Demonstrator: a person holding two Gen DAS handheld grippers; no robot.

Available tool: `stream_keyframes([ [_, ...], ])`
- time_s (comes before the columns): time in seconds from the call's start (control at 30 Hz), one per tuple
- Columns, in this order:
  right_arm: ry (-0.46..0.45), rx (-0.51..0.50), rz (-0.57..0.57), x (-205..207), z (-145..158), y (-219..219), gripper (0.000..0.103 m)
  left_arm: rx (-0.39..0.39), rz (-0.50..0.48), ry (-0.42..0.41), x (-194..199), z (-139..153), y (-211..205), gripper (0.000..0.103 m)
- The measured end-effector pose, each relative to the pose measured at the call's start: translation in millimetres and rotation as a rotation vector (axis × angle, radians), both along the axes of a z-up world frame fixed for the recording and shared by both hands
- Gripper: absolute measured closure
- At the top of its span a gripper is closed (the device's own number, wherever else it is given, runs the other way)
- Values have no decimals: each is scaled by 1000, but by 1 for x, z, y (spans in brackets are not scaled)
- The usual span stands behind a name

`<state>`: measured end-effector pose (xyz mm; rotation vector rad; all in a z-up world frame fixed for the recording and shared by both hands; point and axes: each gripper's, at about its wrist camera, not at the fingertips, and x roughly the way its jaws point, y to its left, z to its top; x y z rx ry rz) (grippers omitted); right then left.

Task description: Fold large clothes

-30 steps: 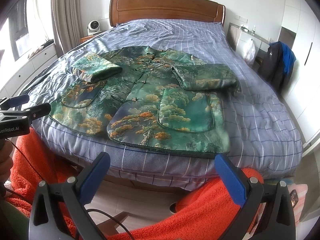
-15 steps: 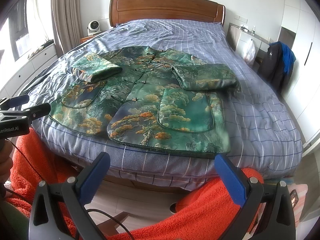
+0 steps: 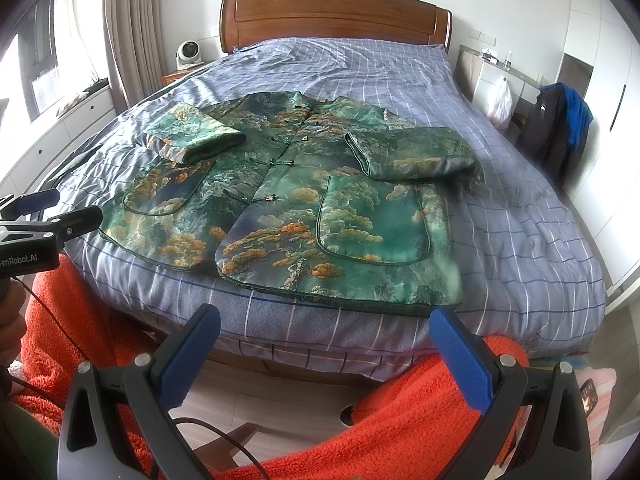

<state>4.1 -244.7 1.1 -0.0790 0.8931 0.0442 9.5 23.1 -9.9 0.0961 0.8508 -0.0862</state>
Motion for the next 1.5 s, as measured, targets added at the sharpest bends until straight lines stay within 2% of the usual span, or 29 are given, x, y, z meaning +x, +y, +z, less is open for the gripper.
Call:
stream_keyframes([
  [1.5,-2,0,9,-1,1,3,0,-3,-1,-1,-1,0,1,0],
])
